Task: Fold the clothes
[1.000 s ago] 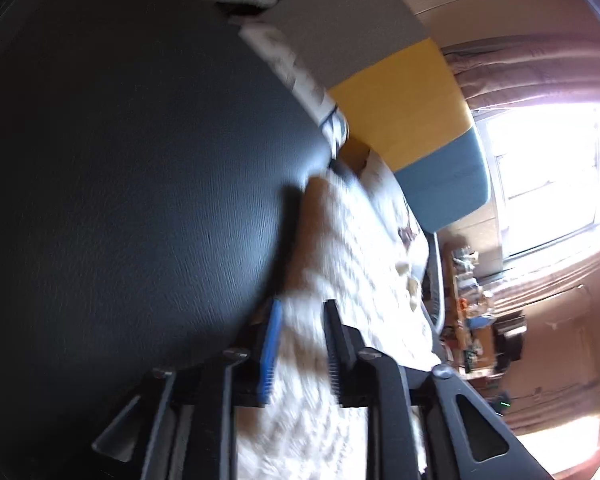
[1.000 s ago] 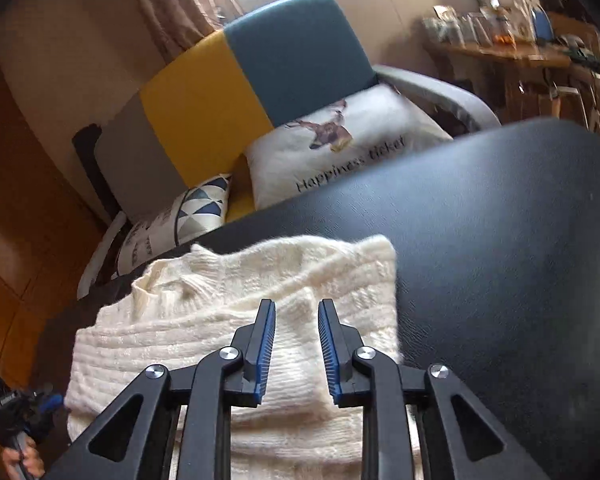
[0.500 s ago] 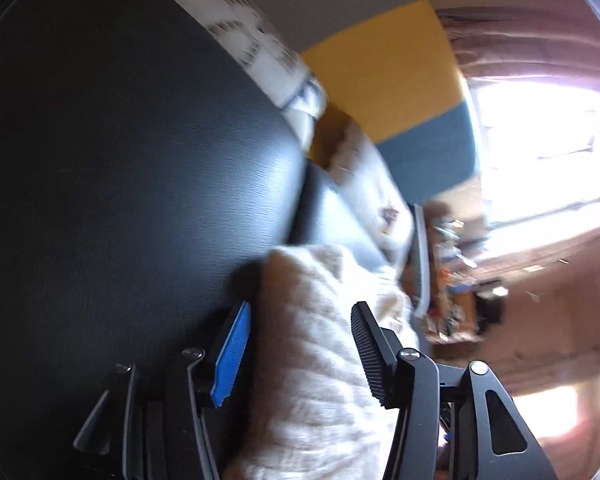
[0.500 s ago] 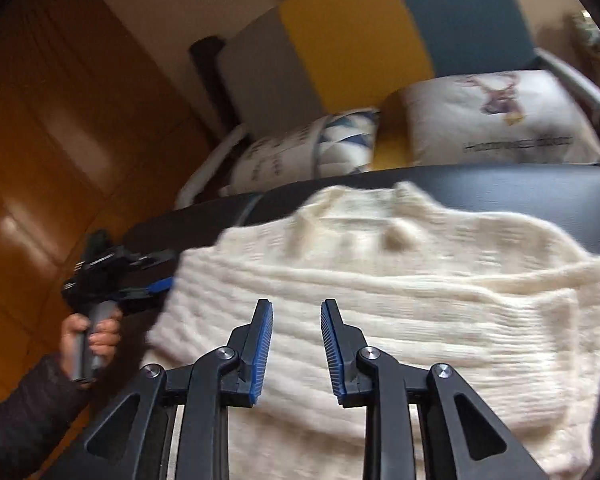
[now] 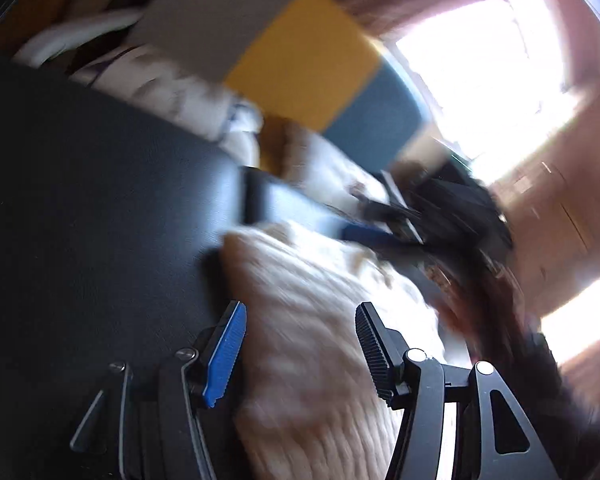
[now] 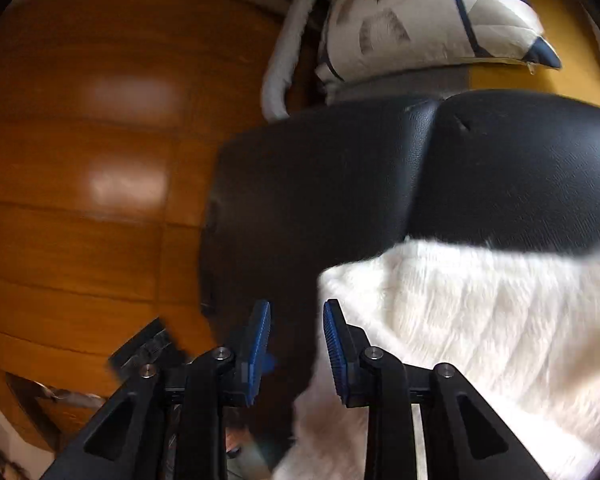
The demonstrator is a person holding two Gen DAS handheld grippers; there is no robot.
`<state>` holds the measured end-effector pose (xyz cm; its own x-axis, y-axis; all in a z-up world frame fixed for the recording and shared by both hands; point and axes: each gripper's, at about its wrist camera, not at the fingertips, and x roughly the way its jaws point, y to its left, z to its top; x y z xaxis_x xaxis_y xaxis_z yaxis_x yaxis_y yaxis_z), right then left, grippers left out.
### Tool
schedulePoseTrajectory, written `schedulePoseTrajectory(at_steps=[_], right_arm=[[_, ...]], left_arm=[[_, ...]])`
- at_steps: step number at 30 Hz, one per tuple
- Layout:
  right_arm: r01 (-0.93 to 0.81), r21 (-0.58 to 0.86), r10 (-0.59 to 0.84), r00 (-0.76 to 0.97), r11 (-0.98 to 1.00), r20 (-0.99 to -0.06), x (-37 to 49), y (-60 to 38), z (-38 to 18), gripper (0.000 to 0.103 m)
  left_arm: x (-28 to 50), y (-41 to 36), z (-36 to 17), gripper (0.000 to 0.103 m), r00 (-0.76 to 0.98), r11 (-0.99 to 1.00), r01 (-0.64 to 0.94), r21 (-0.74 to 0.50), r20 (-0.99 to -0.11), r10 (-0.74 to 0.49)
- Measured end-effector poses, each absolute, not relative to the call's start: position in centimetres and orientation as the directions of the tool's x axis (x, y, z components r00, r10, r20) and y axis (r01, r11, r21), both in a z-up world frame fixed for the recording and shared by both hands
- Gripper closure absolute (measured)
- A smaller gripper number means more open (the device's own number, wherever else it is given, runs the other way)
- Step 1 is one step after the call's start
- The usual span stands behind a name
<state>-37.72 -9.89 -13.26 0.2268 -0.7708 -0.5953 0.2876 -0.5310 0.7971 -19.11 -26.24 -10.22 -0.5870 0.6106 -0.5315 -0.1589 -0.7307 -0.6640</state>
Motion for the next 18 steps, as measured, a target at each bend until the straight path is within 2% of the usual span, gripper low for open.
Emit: schedulePoseTrajectory(at_steps=[2,4,9,11,15,18], right_arm=[[0.326,0.759,-0.704,0.292,-0.563,-0.647,-38.3,-12.1,-14.2,0.074],[0.37,0.735,-0.649,0.347,-0.568,-0.677,-38.5,-13.8,-14.9,0.074],[0.412,0.769,-0.572,0.514,-0.49,-0.64,-37.5,-17.0,-16.1,0.072],[0.453,0.761,-0.575,0.499,-0.465,-0.649,-37.5,-17.4,-15.6,0.072],[0.44,0.743,-0.575,0.472,-0.504,-0.669,-38.9,-16.2,-15.6,0.072],[0.474,0.704,-0.518,0.477,-0.53,-0.71,-38.8,-15.7,-15.9,0.072]], left_arm=[[-17.7,-25.2,-10.1,0.045,-0.575,-0.732,-0.221,-0.644,-0.52,0.631],[-17.3,-23.8,-10.6,0.045,-0.554,-0.762,-0.252,-0.597,-0.556,0.619],[-16.1,-22.2,-12.7,0.046,-0.495,-0.787,-0.301,-0.538,-0.617,0.611],[-15.2,-21.7,-13.2,0.048,-0.485,-0.811,-0.314,-0.493,-0.651,0.584],[-13.3,-21.7,-12.2,0.048,-0.543,-0.836,-0.33,-0.439,-0.636,0.548],[-12.7,-21.9,-11.2,0.048,-0.562,-0.813,-0.347,-0.467,-0.59,0.579]])
